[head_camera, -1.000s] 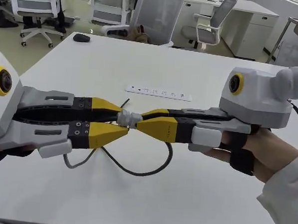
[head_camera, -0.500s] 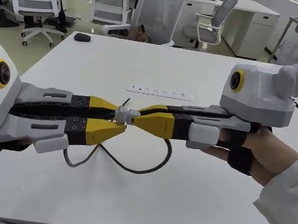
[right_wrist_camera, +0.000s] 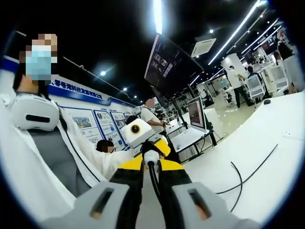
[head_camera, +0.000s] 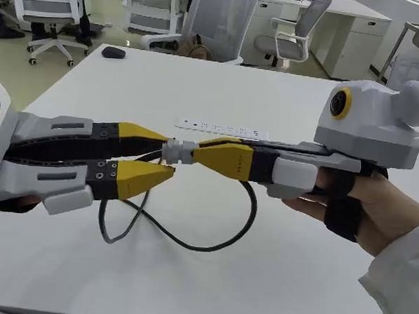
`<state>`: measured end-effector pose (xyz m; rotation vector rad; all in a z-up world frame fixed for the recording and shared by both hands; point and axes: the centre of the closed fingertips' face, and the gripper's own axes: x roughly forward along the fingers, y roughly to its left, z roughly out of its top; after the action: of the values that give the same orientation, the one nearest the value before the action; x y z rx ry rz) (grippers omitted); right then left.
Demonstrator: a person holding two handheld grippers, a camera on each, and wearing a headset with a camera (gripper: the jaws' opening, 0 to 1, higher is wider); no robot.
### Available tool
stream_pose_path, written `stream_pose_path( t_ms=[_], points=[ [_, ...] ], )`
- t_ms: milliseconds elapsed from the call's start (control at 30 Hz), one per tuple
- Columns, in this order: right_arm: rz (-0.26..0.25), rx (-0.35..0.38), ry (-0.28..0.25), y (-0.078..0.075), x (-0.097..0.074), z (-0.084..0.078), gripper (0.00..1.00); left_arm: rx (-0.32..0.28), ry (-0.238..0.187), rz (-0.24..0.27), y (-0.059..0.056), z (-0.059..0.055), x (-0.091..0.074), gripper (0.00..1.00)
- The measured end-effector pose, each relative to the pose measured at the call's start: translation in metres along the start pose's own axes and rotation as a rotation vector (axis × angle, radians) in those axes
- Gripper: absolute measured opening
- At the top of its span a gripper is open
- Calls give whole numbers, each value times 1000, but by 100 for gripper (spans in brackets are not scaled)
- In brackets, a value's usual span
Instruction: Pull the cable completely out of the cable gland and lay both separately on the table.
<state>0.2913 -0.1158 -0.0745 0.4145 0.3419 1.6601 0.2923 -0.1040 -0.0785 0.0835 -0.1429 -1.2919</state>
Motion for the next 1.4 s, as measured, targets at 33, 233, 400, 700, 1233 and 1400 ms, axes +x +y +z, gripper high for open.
stream_pose_path(
  t_ms=[33,233,400,700,1233,1400],
  points=[
    [7,35,3,0,1,-1,9,20,7,-5,-2,1,1,20],
    [14,120,5,-3,4,-3,9,57,18,-2,-1,-1,3,17],
    [12,198,22,-6,5,-8,9,-85,54,-22,-4,-6,2,16],
    [-28,74,39,-4,2,-9,9,-217,37,-26,-5,-8,5,14],
    [0,-6,-77,8,-7,24,11,-116,-41,-20,-10,8,17,15],
    [17,51,15,8,-9,4,21,-70,-50,-18,-8,11,10,15]
  ],
)
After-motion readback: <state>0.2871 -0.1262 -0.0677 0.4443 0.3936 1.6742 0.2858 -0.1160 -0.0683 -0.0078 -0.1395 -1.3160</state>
